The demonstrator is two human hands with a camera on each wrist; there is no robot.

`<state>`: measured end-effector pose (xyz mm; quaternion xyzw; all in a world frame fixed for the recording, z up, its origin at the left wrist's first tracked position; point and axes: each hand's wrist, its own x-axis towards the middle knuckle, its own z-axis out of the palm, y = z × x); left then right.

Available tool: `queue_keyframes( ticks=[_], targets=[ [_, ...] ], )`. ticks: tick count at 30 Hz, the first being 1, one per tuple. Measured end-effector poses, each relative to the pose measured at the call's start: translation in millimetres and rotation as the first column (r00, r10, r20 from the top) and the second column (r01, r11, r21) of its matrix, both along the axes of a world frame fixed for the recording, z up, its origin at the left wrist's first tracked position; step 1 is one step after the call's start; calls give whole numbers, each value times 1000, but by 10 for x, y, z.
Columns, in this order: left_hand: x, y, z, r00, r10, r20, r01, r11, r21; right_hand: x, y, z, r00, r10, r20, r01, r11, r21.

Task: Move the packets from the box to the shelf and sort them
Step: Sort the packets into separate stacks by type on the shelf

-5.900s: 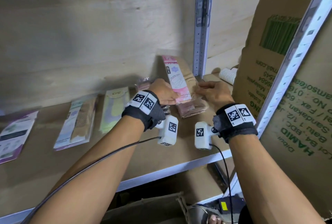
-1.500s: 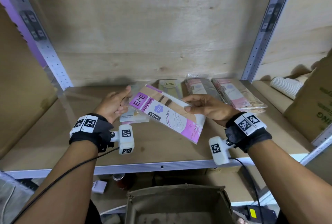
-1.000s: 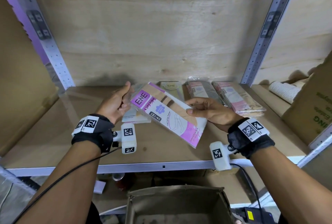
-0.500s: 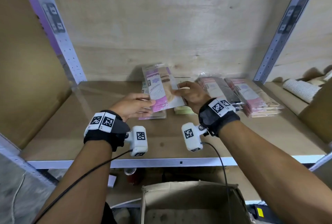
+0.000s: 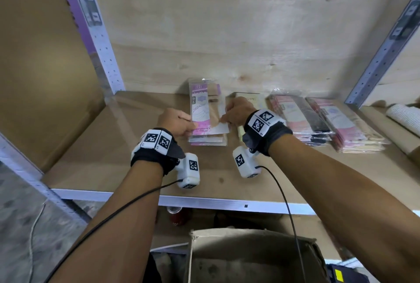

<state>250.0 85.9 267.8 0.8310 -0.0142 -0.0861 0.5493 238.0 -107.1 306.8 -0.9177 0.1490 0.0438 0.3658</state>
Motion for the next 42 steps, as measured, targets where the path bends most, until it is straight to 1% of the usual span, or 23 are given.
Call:
queue_keyframes(
  ticks=[1,3,6,9,14,17,21,28,34,40,42],
  targets=[
    [6,-8,-19,1000,15,0,-15,1000,13,11,16,-8,1000,-2,-17,0,998,-70],
    [17,-25,-48,999,43,0,-43,998,36,29,49,-26,999,-10,-35,5,990,-141],
    [23,-36,-72,997,72,-7,-72,997,42,67,97,-56,998,-9,-61,-2,983,-184],
    [36,-24,-97,997,73,-24,-71,996,59,85,148,-65,998,-11,-68,-4,974,-226],
    [43,-19,-124,999,44,-1,-43,986,163,77,185,-65,994,19,-112,-50,957,-284],
    [46,-27,-135,997,73,-14,-71,986,154,69,188,-75,991,52,-127,-86,955,-285],
    [68,-54,-153,998,59,-17,-56,987,148,50,169,-50,991,81,-111,-110,951,-289],
    [66,-98,-136,999,36,1,-36,985,170,24,131,-56,990,79,-121,-105,967,-232],
    [56,-105,-112,998,50,-24,-45,985,165,32,126,-60,988,72,-135,-99,974,-202],
    [11,-79,-46,999,50,-4,-47,970,238,59,130,-106,989,69,-127,-95,973,-209],
    [12,-49,-7,997,61,40,-70,951,301,57,105,-129,991,81,-107,-107,960,-259]
  ],
)
